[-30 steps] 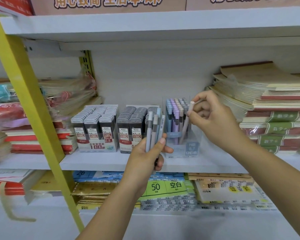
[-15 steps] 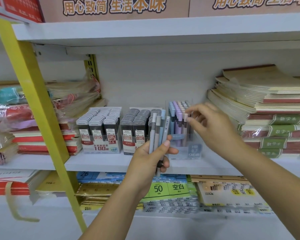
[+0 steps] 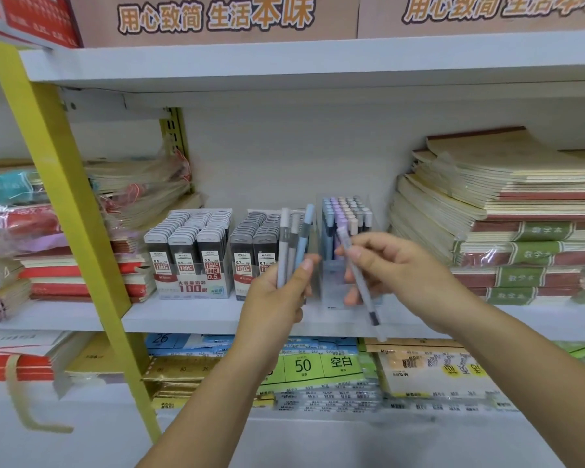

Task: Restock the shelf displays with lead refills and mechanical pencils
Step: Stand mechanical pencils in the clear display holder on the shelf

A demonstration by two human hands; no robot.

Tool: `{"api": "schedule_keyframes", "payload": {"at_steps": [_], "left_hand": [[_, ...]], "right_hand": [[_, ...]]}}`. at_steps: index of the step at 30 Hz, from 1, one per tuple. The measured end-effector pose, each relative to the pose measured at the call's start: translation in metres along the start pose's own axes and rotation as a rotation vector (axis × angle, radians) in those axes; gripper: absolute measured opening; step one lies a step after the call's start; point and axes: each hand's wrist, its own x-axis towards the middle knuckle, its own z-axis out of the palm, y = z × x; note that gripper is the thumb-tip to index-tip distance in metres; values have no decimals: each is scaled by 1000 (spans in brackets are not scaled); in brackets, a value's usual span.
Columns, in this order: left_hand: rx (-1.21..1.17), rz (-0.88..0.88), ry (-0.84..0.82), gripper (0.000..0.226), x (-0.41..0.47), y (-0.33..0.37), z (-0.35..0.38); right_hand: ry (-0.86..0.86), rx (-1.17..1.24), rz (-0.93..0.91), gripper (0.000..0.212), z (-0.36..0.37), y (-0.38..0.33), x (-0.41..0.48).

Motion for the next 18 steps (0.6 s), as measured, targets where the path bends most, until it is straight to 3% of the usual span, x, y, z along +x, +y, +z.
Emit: {"api": "schedule_keyframes", "payload": {"at_steps": [5,9,13,15,18], "left_hand": [[-31,23,-107,7,7,13,5],[-129,-17,-11,9,7,7,-2],[-93,-66,0,13,4,-3,2],[-62,-66,-12,17,3,-7,9],[-30,-47,20,17,5,-10,13]], "right_hand": [[-51,-115,44,11,0,4,-6],[-10,160,90,36,-33,5,-14],[178,447,-46,25,-42,12,-17],[324,288,-150,17,-42,12,-13],[498,-130,-358,22,-52,0,-4]]}}
